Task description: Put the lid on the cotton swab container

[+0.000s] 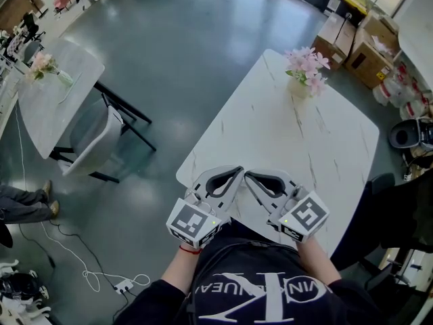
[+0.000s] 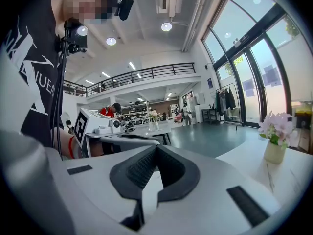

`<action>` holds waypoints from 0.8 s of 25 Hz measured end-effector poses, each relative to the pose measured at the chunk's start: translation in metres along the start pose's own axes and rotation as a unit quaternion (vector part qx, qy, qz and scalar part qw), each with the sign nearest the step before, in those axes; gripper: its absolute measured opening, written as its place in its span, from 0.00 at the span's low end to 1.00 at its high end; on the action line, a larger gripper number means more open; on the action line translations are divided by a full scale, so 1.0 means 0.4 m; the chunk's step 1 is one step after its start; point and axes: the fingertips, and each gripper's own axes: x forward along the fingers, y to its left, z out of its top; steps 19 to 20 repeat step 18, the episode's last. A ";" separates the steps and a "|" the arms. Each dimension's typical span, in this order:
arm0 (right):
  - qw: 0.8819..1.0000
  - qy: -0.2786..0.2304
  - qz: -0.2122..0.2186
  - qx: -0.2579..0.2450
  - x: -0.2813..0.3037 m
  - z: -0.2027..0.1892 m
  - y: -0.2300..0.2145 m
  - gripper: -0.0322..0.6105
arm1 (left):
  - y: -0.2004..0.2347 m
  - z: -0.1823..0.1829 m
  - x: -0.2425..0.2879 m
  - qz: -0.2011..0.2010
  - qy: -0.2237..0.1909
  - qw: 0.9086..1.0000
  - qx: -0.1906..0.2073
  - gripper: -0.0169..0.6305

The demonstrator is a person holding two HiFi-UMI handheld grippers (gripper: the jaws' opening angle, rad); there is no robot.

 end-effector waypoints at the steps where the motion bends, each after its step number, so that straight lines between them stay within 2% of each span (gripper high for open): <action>1: 1.000 0.000 0.000 -0.001 0.000 0.000 0.001 0.05 | 0.000 -0.002 -0.001 0.000 0.001 1.000 0.000 0.03; 20: 1.000 0.000 0.005 0.000 -0.005 -0.003 0.006 0.05 | -0.004 0.000 -0.004 0.006 0.010 1.000 0.000 0.03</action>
